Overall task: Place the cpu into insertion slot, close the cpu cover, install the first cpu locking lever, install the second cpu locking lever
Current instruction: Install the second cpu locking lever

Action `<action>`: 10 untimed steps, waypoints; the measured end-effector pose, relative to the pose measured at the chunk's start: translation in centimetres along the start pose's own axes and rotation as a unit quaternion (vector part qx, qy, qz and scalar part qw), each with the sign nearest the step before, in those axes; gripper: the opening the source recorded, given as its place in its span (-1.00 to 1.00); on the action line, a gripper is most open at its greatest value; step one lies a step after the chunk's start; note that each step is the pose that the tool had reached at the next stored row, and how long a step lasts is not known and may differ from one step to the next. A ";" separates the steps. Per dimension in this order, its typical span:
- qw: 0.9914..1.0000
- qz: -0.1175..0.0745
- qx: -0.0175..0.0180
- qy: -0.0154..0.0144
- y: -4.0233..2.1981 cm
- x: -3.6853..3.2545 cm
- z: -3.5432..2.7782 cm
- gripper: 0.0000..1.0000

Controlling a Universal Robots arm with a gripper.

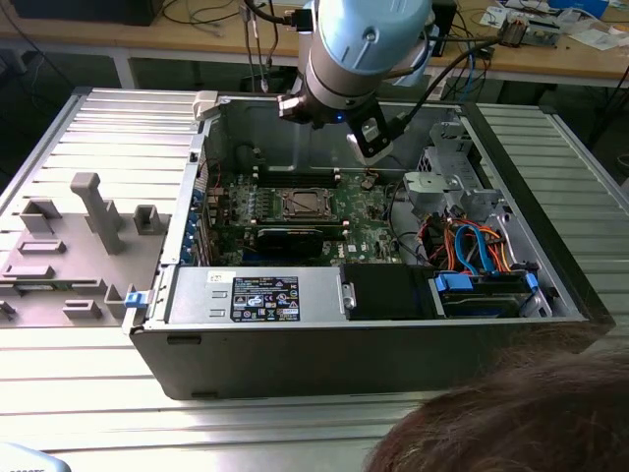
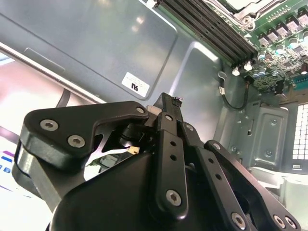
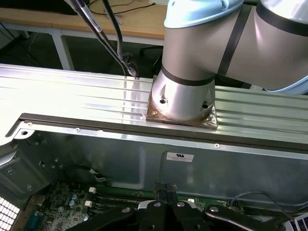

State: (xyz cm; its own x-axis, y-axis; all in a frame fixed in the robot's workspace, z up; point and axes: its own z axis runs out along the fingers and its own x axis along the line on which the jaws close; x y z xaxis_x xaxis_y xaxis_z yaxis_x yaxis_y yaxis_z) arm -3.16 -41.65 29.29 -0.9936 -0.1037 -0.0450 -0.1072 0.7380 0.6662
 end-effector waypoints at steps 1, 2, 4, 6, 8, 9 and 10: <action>1.000 0.000 -0.003 0.000 -0.03 0.01 -0.03 -0.79; 1.000 0.000 -0.004 0.000 -0.04 0.01 -0.04 -0.79; 1.000 0.000 -0.007 -0.001 -0.06 0.01 -0.06 -0.79; 1.000 0.000 -0.010 -0.001 -0.07 0.01 -0.07 -0.79; 1.000 0.000 -0.012 -0.001 -0.09 0.01 -0.08 -0.79; 1.000 0.000 -0.014 -0.001 -0.10 0.02 -0.09 -0.79; 1.000 -0.001 -0.015 -0.002 -0.12 0.02 -0.11 -0.79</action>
State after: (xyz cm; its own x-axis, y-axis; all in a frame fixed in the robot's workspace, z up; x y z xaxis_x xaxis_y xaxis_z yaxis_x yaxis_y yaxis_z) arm -3.15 -41.81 29.29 -0.9936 -0.1023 -0.0481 -0.1072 0.7170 0.6888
